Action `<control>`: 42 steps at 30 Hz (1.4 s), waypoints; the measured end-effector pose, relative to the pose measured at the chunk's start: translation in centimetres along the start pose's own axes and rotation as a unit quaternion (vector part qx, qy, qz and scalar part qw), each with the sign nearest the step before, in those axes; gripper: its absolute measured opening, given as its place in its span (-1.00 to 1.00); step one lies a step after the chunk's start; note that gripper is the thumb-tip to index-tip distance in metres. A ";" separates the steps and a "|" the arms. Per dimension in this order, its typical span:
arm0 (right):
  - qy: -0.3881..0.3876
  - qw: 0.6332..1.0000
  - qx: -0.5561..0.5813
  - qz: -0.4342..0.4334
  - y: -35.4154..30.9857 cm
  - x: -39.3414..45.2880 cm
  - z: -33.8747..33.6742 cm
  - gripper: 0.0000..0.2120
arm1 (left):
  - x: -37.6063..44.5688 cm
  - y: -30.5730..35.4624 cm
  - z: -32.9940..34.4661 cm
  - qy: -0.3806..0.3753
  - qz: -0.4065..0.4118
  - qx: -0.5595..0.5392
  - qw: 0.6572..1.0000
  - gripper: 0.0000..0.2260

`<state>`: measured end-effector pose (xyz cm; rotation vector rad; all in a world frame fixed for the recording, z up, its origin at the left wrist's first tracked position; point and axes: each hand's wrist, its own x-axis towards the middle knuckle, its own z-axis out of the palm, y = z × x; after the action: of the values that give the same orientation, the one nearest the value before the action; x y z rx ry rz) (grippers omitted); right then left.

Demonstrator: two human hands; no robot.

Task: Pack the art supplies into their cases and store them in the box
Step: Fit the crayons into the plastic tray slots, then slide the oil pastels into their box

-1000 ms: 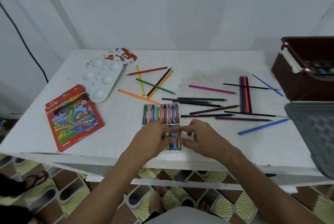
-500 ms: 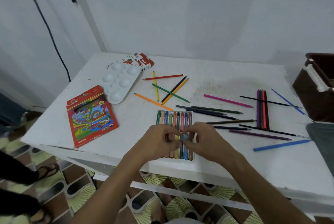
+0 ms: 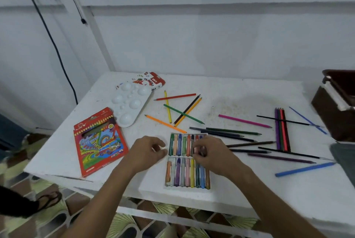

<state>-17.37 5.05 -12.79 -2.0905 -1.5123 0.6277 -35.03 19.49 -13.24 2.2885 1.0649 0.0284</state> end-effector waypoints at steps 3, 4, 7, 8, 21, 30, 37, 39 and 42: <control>0.011 1.000 0.006 -0.018 -0.9 3.8 -1.0 -0.76 | 4.7 -0.2 -3.5 0.068 -0.010 0.016 0.997 -0.75; 0.015 1.000 0.015 -0.023 -1.4 5.6 -1.4 -0.76 | 6.7 -0.5 -5.1 0.094 -0.017 0.017 0.995 -0.75; 0.038 0.998 0.024 -0.032 -2.9 12.0 -2.2 -0.77 | 12.5 -2.5 -10.1 0.157 -0.040 0.032 0.986 -0.72; 0.044 0.998 0.022 -0.031 -3.5 14.2 -2.2 -0.78 | 14.2 -3.5 -11.4 0.168 -0.051 0.034 0.984 -0.71; 0.040 0.990 0.024 0.134 -5.7 29.5 2.5 -0.65 | 24.6 -12.8 -14.9 0.051 -0.125 0.041 0.990 -0.61; 0.050 0.994 0.013 0.094 -5.3 25.9 2.2 -0.60 | 26.2 -12.9 -14.6 0.035 -0.169 0.008 0.985 -0.16; -0.008 0.995 -0.044 0.092 -0.2 15.5 0.2 -0.58 | 26.5 -10.4 -13.5 0.041 -0.177 0.035 0.983 0.00; -0.015 0.993 -0.051 0.101 0.7 13.4 -0.1 -0.57 | 26.6 -10.2 -13.5 0.053 -0.175 -0.006 0.983 -0.11; -0.008 0.994 -0.054 0.098 1.1 11.6 -0.3 -0.53 | 26.5 -10.5 -13.4 0.064 -0.184 -0.050 0.979 -0.25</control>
<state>-13.10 15.75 -14.25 -2.3414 -1.3873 0.6472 -27.85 50.18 -13.88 1.9901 1.5052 0.0788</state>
